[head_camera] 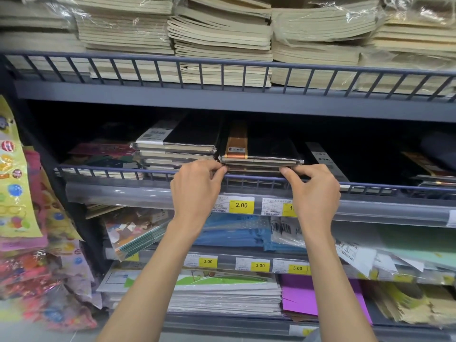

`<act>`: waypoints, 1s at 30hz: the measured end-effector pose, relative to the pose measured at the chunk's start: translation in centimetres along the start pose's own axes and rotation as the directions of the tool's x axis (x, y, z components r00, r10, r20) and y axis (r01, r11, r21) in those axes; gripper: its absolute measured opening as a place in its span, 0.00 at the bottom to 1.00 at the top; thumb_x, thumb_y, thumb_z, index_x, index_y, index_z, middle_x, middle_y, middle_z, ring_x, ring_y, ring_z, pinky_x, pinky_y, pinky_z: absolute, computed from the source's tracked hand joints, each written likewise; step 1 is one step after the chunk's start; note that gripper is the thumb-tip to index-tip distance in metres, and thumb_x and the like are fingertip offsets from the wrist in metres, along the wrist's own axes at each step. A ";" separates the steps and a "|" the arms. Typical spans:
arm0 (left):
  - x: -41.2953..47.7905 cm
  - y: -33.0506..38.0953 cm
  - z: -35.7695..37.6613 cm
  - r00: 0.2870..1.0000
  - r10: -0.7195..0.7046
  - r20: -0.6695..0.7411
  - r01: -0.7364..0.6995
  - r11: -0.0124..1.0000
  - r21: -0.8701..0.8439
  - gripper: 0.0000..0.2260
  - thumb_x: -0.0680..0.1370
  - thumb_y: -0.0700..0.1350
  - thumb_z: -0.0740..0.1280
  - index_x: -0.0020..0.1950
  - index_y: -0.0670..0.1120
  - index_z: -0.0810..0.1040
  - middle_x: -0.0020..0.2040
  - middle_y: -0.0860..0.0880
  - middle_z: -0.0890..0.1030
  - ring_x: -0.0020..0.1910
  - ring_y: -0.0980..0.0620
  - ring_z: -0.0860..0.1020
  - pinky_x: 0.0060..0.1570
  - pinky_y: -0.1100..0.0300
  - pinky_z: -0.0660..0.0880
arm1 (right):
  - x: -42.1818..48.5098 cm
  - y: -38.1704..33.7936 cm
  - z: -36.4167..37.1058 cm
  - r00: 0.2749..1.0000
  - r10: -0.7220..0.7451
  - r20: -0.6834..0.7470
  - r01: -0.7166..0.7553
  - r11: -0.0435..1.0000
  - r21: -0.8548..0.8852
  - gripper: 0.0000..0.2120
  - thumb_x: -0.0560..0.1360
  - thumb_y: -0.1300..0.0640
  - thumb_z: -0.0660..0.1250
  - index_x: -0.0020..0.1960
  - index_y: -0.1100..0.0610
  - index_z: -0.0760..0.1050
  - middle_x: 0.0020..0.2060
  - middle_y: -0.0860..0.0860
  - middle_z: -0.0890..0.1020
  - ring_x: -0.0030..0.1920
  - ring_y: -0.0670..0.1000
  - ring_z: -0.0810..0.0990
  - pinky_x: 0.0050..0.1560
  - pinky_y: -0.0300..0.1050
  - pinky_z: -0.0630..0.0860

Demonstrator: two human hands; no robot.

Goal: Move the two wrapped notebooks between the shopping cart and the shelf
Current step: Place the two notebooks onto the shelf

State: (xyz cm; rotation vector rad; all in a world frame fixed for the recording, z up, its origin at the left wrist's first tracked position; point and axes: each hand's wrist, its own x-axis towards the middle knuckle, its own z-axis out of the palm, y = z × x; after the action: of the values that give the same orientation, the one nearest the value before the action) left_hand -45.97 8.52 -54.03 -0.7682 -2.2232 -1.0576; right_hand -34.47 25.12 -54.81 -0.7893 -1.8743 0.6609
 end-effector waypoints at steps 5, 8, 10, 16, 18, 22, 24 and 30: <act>-0.3 -0.1 0.3 0.996 0.075 -0.053 -0.073 0.997 0.032 0.06 0.76 0.45 0.73 0.40 0.46 0.85 0.32 0.53 0.79 0.30 0.54 0.73 0.27 0.68 0.59 | 0.0 -0.2 -0.2 1.000 0.013 0.001 -0.013 1.000 -0.022 0.11 0.75 0.47 0.72 0.49 0.54 0.85 0.47 0.46 0.80 0.40 0.47 0.76 0.34 0.41 0.68; -0.5 -0.2 0.5 0.995 0.080 -0.063 -0.079 0.997 0.021 0.05 0.76 0.44 0.73 0.40 0.47 0.85 0.32 0.54 0.79 0.30 0.54 0.72 0.27 0.68 0.58 | 0.0 -0.3 -0.2 1.000 0.011 0.002 -0.011 0.999 -0.043 0.11 0.75 0.46 0.72 0.49 0.53 0.85 0.48 0.46 0.81 0.40 0.47 0.75 0.33 0.41 0.67; -0.5 -0.3 0.6 0.995 0.067 -0.067 -0.067 0.998 0.009 0.05 0.76 0.45 0.73 0.41 0.47 0.85 0.33 0.54 0.79 0.31 0.53 0.75 0.28 0.64 0.61 | 0.0 -0.2 -0.3 1.000 0.011 0.008 -0.011 0.998 -0.057 0.11 0.75 0.46 0.72 0.48 0.53 0.85 0.48 0.47 0.81 0.40 0.47 0.75 0.35 0.42 0.67; -0.5 -0.3 0.0 1.000 0.012 -0.026 -0.014 0.999 -0.047 0.06 0.77 0.49 0.73 0.47 0.47 0.87 0.39 0.53 0.84 0.36 0.55 0.79 0.34 0.62 0.69 | -0.2 -0.3 -0.3 0.999 0.024 0.020 -0.024 0.999 -0.024 0.12 0.75 0.45 0.72 0.51 0.52 0.85 0.50 0.47 0.81 0.43 0.47 0.79 0.41 0.44 0.74; -0.7 -0.2 -0.4 0.999 -0.013 -0.038 0.011 0.998 -0.069 0.08 0.76 0.51 0.73 0.50 0.48 0.87 0.41 0.53 0.85 0.38 0.56 0.80 0.35 0.62 0.70 | -0.4 -0.2 -0.5 0.999 0.031 0.012 -0.031 0.999 0.010 0.13 0.75 0.44 0.72 0.53 0.51 0.84 0.52 0.47 0.81 0.46 0.48 0.81 0.44 0.47 0.77; -0.8 0.0 -0.6 0.997 -0.028 -0.072 0.022 0.996 -0.086 0.10 0.75 0.54 0.73 0.51 0.49 0.87 0.40 0.54 0.84 0.38 0.57 0.79 0.35 0.62 0.71 | -0.6 -0.1 -1.0 0.999 0.025 -0.037 -0.024 0.999 0.021 0.21 0.74 0.42 0.72 0.61 0.53 0.81 0.54 0.47 0.80 0.50 0.48 0.80 0.49 0.47 0.78; -1.0 0.0 -0.5 0.996 -0.022 -0.089 0.014 0.996 -0.093 0.10 0.76 0.53 0.73 0.51 0.49 0.87 0.38 0.55 0.84 0.37 0.57 0.79 0.35 0.62 0.73 | -0.5 -0.1 -1.1 0.999 0.001 -0.047 0.001 0.999 0.041 0.22 0.74 0.42 0.72 0.62 0.53 0.80 0.53 0.46 0.80 0.47 0.47 0.79 0.49 0.49 0.78; -1.2 0.5 0.0 0.991 -0.018 -0.134 0.003 0.994 -0.107 0.09 0.77 0.51 0.73 0.52 0.48 0.86 0.38 0.54 0.83 0.36 0.55 0.79 0.36 0.64 0.70 | 0.0 -0.4 -0.9 0.999 -0.030 -0.034 0.033 0.995 0.097 0.20 0.74 0.42 0.72 0.61 0.52 0.81 0.50 0.44 0.83 0.38 0.44 0.79 0.47 0.49 0.81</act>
State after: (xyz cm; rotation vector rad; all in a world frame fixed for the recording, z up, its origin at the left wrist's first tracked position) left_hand -44.82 8.47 -54.56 -0.7089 -2.0725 -1.2057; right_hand -33.75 24.94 -54.13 -0.7028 -1.8078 0.7103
